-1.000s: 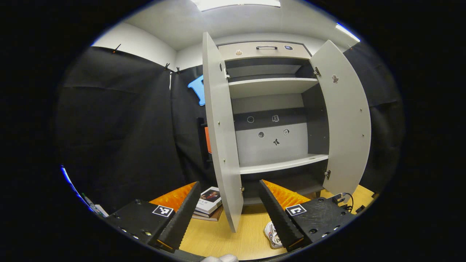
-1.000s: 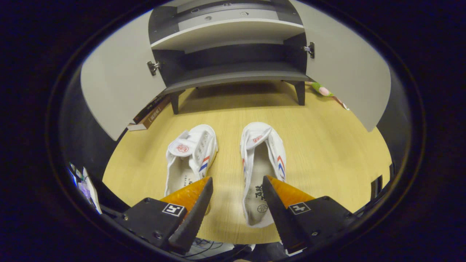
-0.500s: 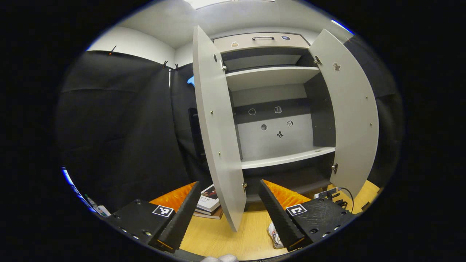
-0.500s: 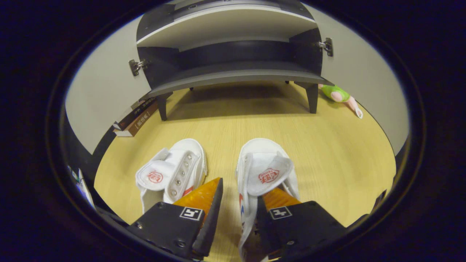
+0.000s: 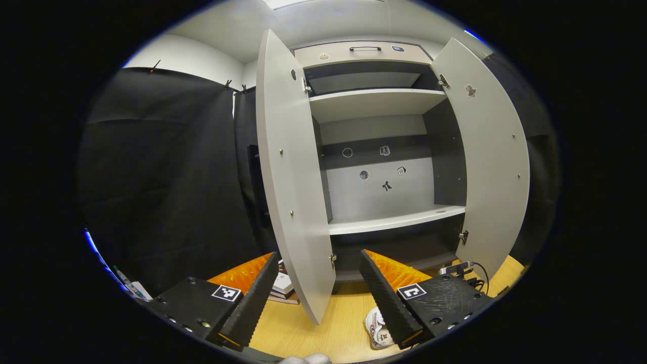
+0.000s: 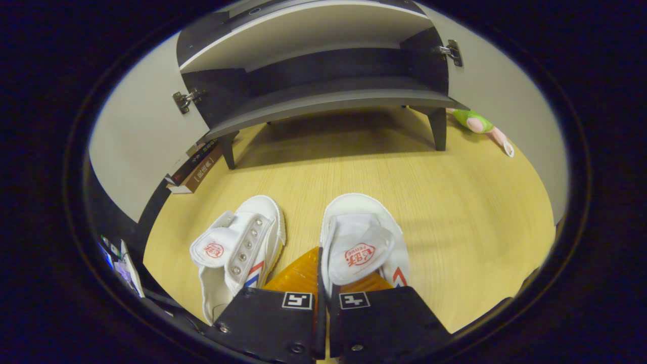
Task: Grab one shoe with the right hand and put it into the shoe cabinet, grab the other shoe with the left hand and put it into the shoe cabinet; then close the right door with the right hand and the left door with the left hand.
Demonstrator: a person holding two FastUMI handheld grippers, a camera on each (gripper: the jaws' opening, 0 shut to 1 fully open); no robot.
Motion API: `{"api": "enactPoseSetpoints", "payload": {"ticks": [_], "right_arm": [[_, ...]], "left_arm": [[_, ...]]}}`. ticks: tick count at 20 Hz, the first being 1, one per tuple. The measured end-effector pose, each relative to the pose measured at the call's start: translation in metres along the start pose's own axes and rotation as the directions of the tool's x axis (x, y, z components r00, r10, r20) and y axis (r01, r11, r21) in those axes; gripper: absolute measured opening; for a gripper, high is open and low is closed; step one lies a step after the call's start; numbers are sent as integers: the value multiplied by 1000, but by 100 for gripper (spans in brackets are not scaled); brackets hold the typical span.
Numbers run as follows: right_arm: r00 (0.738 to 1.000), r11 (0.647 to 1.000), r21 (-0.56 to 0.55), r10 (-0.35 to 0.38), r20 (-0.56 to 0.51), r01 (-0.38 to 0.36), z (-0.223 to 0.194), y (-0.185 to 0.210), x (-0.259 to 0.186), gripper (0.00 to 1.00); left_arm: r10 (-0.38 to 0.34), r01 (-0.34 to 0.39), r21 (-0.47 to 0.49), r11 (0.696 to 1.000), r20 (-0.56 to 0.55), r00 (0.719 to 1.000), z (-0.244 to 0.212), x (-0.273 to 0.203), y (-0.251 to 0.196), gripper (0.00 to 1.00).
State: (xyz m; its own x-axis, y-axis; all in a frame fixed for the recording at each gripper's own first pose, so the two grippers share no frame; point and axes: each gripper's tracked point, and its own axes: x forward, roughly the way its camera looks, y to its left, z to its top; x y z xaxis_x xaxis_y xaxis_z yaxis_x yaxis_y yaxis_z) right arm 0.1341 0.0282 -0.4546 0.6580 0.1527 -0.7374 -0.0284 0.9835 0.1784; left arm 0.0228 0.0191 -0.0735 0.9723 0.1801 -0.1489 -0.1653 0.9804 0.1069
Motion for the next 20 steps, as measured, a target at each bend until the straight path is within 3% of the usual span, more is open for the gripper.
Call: {"api": "enactPoseSetpoints", "payload": {"ticks": [4,9,16,20], "right_arm": [[997,999,-47,2,76,1,32,7,-35,6],[976,997,-71,41,213,-26,112,30,-93,6],[909,995,-99,65,413,-26,244,55,-159,6],[870,992,-124,64,488,-3,320,61,-166,6]], "left_arm": [[-7,7,-3,1000,17,1000,6,0,-1,96],[-20,20,-5,1000,32,999,9,-4,-2,100],[-35,37,-45,998,37,999,12,2,-8,96],[-31,33,-54,998,31,999,10,7,-10,100]]}}
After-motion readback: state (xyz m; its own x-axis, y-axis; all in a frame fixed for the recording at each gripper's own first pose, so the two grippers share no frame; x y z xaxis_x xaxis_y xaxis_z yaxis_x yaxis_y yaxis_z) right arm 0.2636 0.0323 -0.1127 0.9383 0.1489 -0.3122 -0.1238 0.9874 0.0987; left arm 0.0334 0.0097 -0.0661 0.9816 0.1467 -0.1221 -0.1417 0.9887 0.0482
